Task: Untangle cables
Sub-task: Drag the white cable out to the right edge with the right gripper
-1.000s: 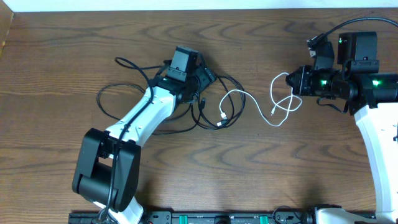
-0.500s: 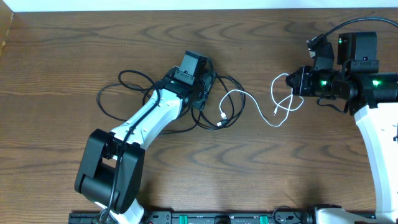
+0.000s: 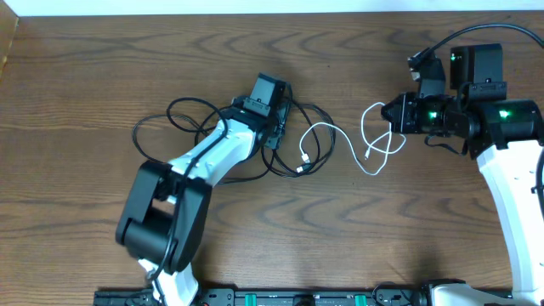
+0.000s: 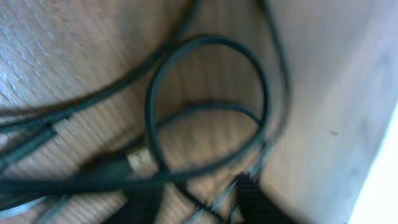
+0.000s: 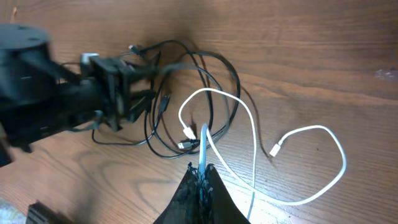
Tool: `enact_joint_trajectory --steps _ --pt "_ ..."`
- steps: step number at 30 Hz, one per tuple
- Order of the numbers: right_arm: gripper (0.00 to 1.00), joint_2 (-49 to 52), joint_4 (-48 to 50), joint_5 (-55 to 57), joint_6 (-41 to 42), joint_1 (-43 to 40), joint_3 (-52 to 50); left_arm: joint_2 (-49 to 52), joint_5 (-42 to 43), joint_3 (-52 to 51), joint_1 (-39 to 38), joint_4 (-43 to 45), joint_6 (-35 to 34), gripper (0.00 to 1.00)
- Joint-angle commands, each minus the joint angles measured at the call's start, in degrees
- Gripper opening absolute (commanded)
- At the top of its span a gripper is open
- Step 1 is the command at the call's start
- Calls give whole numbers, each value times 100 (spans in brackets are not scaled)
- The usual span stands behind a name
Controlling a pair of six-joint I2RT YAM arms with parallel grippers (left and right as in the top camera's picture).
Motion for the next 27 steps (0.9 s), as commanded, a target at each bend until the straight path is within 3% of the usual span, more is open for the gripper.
enact_joint_trajectory --steps 1,4,9,13,18,21,23,27 --pt "1 33 15 2 -85 42 -39 177 96 -35 -9 -17 -33 10" --pt "1 26 151 -326 -203 42 -39 186 92 -35 -9 -22 -4 8" --pt "1 -181 715 -2708 -1381 24 -37 186 66 -35 -2 -142 350 8" --pt "1 -520 1508 -3261 -1349 17 -37 186 -114 -35 9 -516 584 8" --pt "1 -1235 3303 -3254 -531 17 -37 186 -850 -35 9 -1193 579 8" --pt "1 -1665 4186 -3077 -490 17 -37 186 -1038 -35 9 -1425 584 8" --pt "1 -1910 4459 -2599 -514 17 -37 186 -1047 -35 9 -1530 597 8" --pt "1 -2367 4133 -487 -511 17 -37 186 -1045 -35 7 -1657 599 8"
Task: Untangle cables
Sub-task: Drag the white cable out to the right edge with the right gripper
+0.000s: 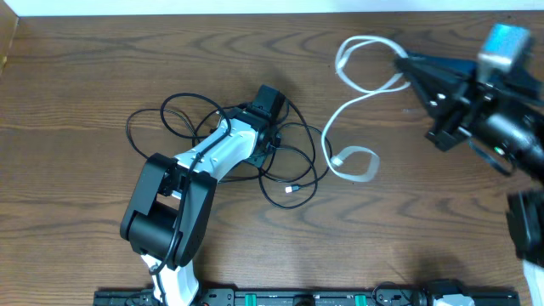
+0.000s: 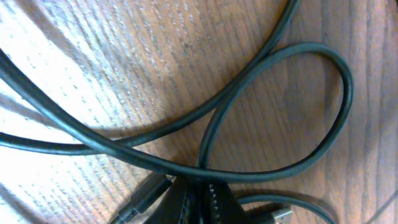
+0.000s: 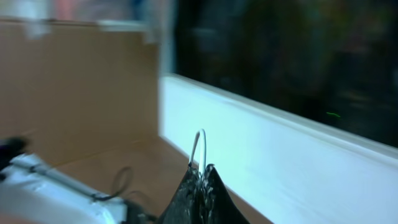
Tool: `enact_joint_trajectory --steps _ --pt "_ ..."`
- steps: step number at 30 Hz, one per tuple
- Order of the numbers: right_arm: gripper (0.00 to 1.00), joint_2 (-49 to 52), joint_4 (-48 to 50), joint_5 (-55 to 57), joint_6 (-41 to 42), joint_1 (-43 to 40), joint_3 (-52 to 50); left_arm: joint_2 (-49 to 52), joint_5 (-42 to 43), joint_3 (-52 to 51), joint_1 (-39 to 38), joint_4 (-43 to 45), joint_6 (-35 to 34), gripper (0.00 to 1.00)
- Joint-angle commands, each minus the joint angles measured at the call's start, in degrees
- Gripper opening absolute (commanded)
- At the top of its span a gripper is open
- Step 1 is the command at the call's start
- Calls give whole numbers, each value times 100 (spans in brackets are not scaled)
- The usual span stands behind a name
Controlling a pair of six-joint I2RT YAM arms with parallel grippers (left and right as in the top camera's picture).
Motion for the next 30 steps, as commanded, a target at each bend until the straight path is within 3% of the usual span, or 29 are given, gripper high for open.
enact_joint_trajectory --steps 1,10,16,21,26,28,30 --pt "1 -214 -737 2500 96 13 13 20 -245 -33 9 -122 111 8" --pt "1 299 -2876 5772 105 13 13 20 -367 -33 9 -136 133 8" --pt "1 1119 -2743 7910 431 -76 13 20 -380 -33 9 -144 160 8" --pt "1 1762 -2052 9897 861 -741 13 20 -378 -33 9 -153 286 8" --pt "1 1825 -1703 10069 1875 -1578 13 20 -378 -33 9 -151 326 8" --pt "1 1827 -1685 9820 2570 -2022 13 20 -378 -33 9 -149 323 8" --pt "1 1864 -1727 9259 2758 -2385 11 20 -378 -33 9 -146 323 8"
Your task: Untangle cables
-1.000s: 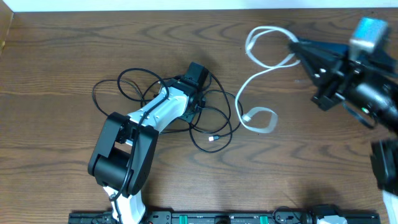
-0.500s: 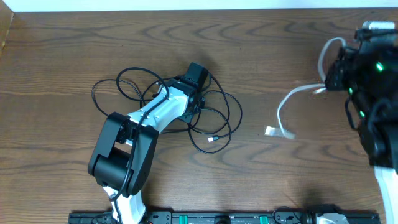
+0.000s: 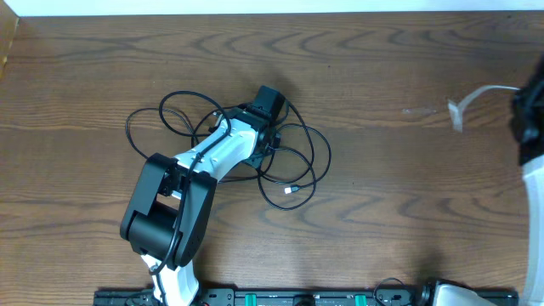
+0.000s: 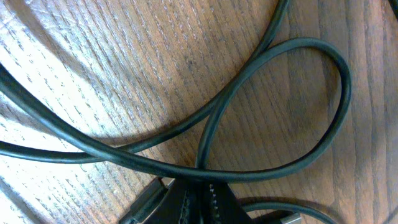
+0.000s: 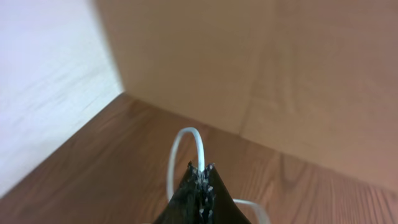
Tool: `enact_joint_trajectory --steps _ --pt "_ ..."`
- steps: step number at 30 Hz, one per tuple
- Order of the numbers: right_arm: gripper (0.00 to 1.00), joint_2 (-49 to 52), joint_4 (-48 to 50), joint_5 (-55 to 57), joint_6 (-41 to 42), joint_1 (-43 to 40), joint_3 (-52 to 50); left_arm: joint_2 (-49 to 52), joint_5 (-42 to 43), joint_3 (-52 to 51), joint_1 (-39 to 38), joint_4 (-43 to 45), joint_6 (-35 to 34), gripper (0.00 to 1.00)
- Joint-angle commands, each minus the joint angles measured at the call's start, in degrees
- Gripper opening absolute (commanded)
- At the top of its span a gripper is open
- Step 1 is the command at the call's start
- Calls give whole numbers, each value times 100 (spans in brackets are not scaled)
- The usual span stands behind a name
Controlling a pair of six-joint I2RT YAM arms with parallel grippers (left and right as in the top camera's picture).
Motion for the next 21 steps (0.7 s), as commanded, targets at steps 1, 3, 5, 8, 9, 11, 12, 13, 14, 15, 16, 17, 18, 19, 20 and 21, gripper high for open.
enact_joint_trajectory --steps 1,3,5,8,9,11,12,13,14,15,16,17,18,19,20,21 --pt "1 -2 -50 -525 920 -603 7 20 -166 -33 9 -52 76 8" --pt "1 149 -190 -1010 922 -951 4 20 -166 -33 9 -50 76 8" --pt "1 337 -348 -1279 922 -1176 4 20 -168 -33 9 -50 76 8" --pt "1 669 -518 -1550 922 -1425 4 20 -166 -33 9 -52 76 8" --pt "1 822 -562 -1637 922 -1499 4 20 -166 -33 9 -52 79 8" --pt "1 1073 -601 -1770 922 -1593 4 20 -166 -33 9 -52 79 8" --pt "1 1231 -608 -1867 920 -1646 4 20 -166 -33 7 -52 79 8" --pt "1 1362 -612 -1967 920 -1687 4 20 -166 -33 9 -52 79 8" --pt "1 1512 -612 -2109 920 -1735 4 20 -166 -33 9 -52 76 8" --pt "1 1665 -612 -2273 920 -1781 4 20 -166 -33 7 -55 79 8" --pt "1 1891 -619 -2557 920 -1853 4 20 -166 -33 9 -55 79 8" --pt "1 2044 -625 -2763 916 -1899 4 20 -166 -33 9 -52 79 8" --pt "1 2197 -638 -2966 918 -1945 4 20 -166 -33 7 -52 79 8" --pt "1 2328 -645 -3156 918 -1980 4 20 -166 -33 9 -52 79 8" --pt "1 2470 -649 -3364 916 -2013 4 20 -166 -33 7 -55 79 8" --pt "1 2625 -658 -3580 914 -2037 4 20 -166 -33 7 -52 79 8"
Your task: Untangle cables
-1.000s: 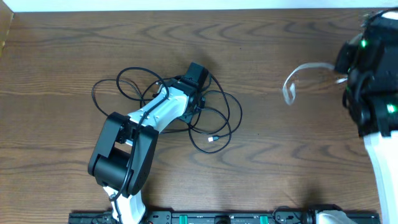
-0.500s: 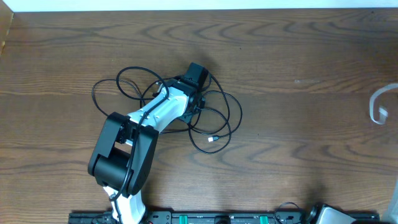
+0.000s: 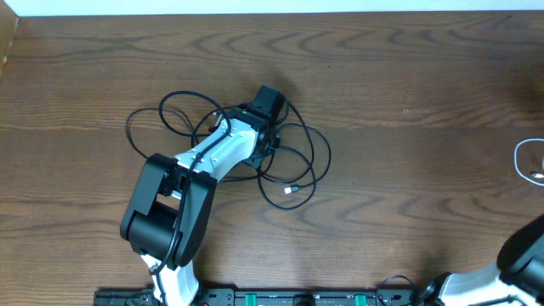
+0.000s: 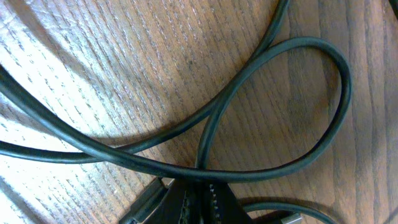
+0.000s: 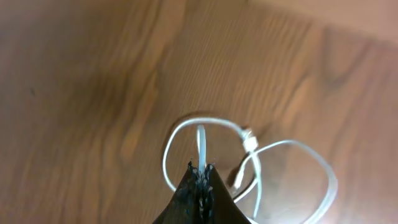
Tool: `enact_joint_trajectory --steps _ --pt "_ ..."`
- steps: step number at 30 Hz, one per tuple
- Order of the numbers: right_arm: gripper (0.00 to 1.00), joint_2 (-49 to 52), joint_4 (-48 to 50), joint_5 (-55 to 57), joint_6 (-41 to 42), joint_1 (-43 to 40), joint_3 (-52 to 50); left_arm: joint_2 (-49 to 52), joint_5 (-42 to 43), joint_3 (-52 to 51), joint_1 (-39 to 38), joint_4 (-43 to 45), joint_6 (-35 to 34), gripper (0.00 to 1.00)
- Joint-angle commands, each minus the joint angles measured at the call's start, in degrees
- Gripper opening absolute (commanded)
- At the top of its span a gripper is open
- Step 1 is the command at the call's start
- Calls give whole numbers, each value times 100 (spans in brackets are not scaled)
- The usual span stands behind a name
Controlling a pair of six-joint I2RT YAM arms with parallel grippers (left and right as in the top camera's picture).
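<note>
The black cable tangle (image 3: 280,157) lies left of the table's middle. My left gripper (image 4: 202,191) is down in the tangle, shut on a black cable (image 4: 273,165) that crosses right at its tips; a metal plug (image 4: 148,199) lies beside them. The white cable (image 3: 529,161) shows as a loop at the table's far right edge, well apart from the tangle. In the right wrist view my right gripper (image 5: 200,174) is shut on the white cable (image 5: 199,140), whose loops (image 5: 292,168) and plug (image 5: 249,138) spread over the wood below.
The left arm (image 3: 212,157) reaches from the front edge over the tangle. Part of the right arm (image 3: 523,255) shows at the front right corner. Bare wooden table (image 3: 408,127) separates the two cables. A black rail (image 3: 280,297) runs along the front edge.
The right gripper, still holding the white cable, has moved from the upper right edge toward the front right. The cable's loops now spread low over the wood. The left gripper and tangle are unchanged.
At first the white cable lay against the right side of the black tangle, held by my right gripper. It was then high at the back right, free of the tangle, then at the right edge, and now low there. My left gripper stayed in the tangle throughout.
</note>
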Motion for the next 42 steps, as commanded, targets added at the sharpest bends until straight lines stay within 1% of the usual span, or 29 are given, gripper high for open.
enact_joint_trajectory --steps 1,2,3,5,7,13,14,15,22,26,29,33,39,41,42 --pt "2 542 -70 -1147 74 -157 4 20 -164 -33 7 -50 79 8" --pt "4 658 -98 -1281 74 -162 4 20 -164 -33 7 -50 79 8" --pt "9 782 -140 -1390 74 -164 4 20 -164 -33 7 -50 79 8" --pt "26 1010 -227 -1493 22 -160 4 20 -164 -33 7 -52 79 8" --pt "37 1209 -291 -1502 -35 -151 4 20 -164 -33 7 -52 79 8" --pt "70 1738 -295 -1482 -590 -173 4 20 -164 -33 7 -52 79 8" --pt "75 1847 -293 -1484 -612 -173 4 20 -164 -33 7 -52 79 8" --pt "77 1912 -291 -1499 -610 -173 4 20 -164 -33 7 -52 79 8" --pt "86 2367 -212 -2181 -632 -160 4 20 -164 -33 7 -52 79 8" --pt "89 2597 125 -2371 -846 -122 4 20 -164 -33 7 -52 79 8" --pt "94 2800 601 -2651 -1095 -114 4 20 -164 -33 7 -55 79 8" --pt "95 3156 1307 -3289 -1508 -114 4 20 -162 -33 7 -52 79 8" --pt "91 3915 2505 -3274 -1502 -114 4 20 -162 -33 7 -57 79 8" --pt "89 4085 2938 -3488 -1486 -114 7 20 -162 -33 0 -57 79 8" --pt "89 4109 3235 -3722 -1338 -114 7 22 -162 -33 0 -57 79 8"
